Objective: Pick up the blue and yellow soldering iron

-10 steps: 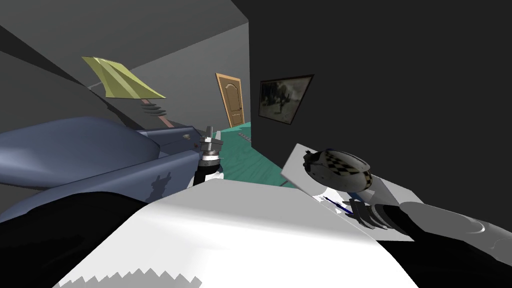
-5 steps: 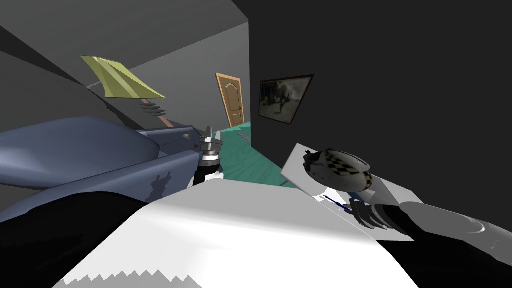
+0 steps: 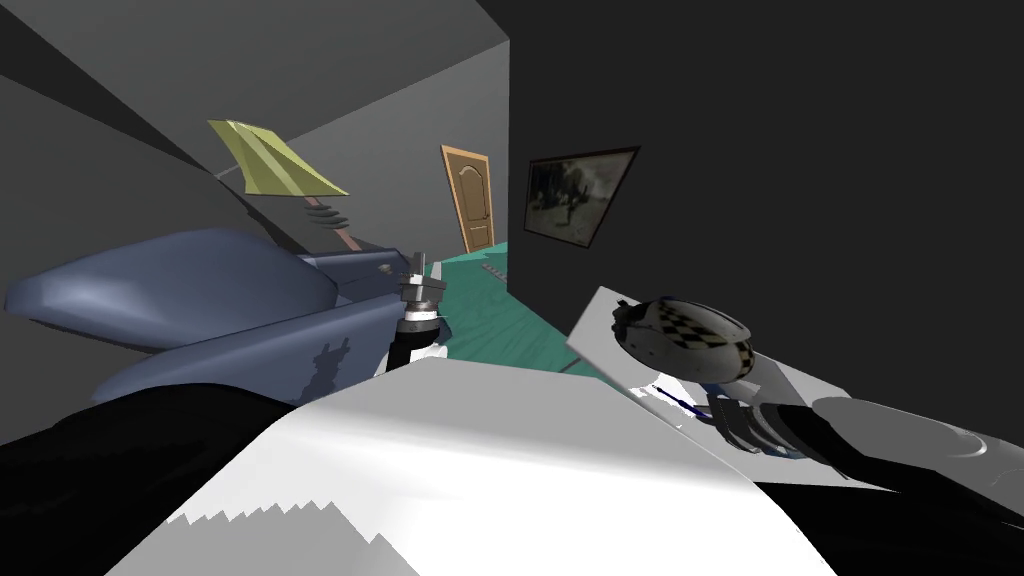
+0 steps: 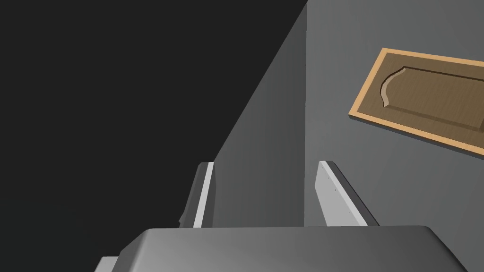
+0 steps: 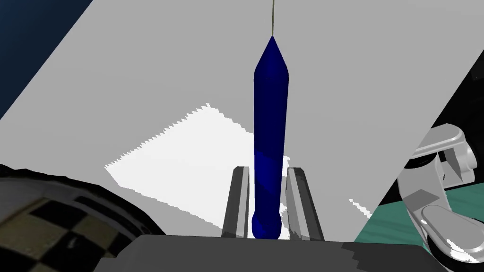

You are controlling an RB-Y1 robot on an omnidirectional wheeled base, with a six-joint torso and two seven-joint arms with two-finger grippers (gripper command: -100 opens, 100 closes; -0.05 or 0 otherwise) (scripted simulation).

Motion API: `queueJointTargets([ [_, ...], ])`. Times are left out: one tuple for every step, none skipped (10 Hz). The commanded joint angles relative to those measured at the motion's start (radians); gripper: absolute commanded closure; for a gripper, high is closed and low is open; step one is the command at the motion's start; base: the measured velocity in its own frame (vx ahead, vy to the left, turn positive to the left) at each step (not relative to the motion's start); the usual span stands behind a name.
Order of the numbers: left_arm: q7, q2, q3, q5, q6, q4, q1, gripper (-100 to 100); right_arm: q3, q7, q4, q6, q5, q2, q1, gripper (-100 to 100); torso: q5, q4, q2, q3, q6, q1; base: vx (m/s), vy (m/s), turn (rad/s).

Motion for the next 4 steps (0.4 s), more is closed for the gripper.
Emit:
queueJointTargets([
  [0.000,0.000,0.000,0.000,0.000,0.000,0.000,0,0.001,-0.006,0.028,-0.031,0.002,0.000,-0.020,100,0.000,0.000,0.000,0.000,0.000,0.000,-0.065,0.027,0.070],
  [0.000,0.000,0.000,0.000,0.000,0.000,0.000,0,0.001,-0.008,0.042,-0.045,0.002,0.001,-0.031,100,0.000,0.000,0.000,0.000,0.000,0.000,-0.059,0.030,0.047],
  [0.000,0.000,0.000,0.000,0.000,0.000,0.000,0,-0.001,-0.004,0.030,-0.032,-0.002,-0.002,-0.019,100,0.000,0.000,-0.001,0.000,0.000,0.001,-0.025,0.013,0.008],
  [0.000,0.000,0.000,0.000,0.000,0.000,0.000,0,-0.001,-0.004,0.032,-0.036,-0.001,-0.001,-0.021,0,0.000,0.000,-0.002,-0.001,0.001,0.000,0.000,0.000,0.000],
])
